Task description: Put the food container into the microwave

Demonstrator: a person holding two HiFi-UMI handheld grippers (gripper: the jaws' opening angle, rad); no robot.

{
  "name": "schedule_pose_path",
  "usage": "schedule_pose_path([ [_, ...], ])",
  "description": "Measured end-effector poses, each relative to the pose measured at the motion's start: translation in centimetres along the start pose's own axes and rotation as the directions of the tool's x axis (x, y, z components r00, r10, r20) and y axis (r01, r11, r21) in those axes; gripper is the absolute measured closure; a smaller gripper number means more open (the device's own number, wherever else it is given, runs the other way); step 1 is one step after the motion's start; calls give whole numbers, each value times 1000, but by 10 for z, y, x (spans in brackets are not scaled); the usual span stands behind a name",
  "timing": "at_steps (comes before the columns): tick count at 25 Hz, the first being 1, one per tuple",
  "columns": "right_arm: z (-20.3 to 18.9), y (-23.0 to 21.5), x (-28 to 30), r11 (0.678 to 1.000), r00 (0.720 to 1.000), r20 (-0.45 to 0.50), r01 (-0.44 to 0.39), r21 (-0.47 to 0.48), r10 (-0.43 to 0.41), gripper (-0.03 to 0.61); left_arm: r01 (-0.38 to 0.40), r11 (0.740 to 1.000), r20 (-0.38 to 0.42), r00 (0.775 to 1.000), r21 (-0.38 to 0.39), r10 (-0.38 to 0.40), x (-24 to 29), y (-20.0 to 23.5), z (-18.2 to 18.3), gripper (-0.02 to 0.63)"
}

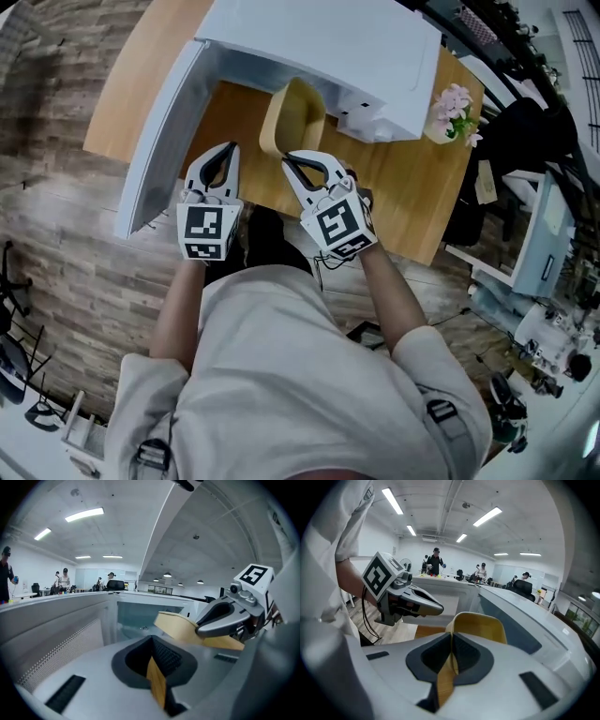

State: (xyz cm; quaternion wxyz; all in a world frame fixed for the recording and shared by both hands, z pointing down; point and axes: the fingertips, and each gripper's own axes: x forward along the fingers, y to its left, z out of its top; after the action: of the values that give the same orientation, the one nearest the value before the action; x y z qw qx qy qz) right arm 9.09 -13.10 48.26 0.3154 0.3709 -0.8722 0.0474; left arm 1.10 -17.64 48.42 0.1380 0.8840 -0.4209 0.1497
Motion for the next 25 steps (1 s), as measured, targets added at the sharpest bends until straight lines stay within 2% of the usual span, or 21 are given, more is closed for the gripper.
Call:
schedule_pose_path([
  [4,-2,-11,14,999,999,-17,-29,-37,29,558,-37,999,-26,999,-32,37,4,6,-14,603],
  [13,-12,-23,36,986,996,-61,-79,-148,71,558,-119,991,-26,993,-64,117,6,6,-27,603],
  [20,-15,-36,56,985,994,-90,-75,-158,61,557,-135,986,-44,990,-94,132,16,14,-44,603],
  [25,-16,-47,67,983,993,-112,-62,-171,43,557,-108,989,-41,994,-105,104,25,18,-49,603],
])
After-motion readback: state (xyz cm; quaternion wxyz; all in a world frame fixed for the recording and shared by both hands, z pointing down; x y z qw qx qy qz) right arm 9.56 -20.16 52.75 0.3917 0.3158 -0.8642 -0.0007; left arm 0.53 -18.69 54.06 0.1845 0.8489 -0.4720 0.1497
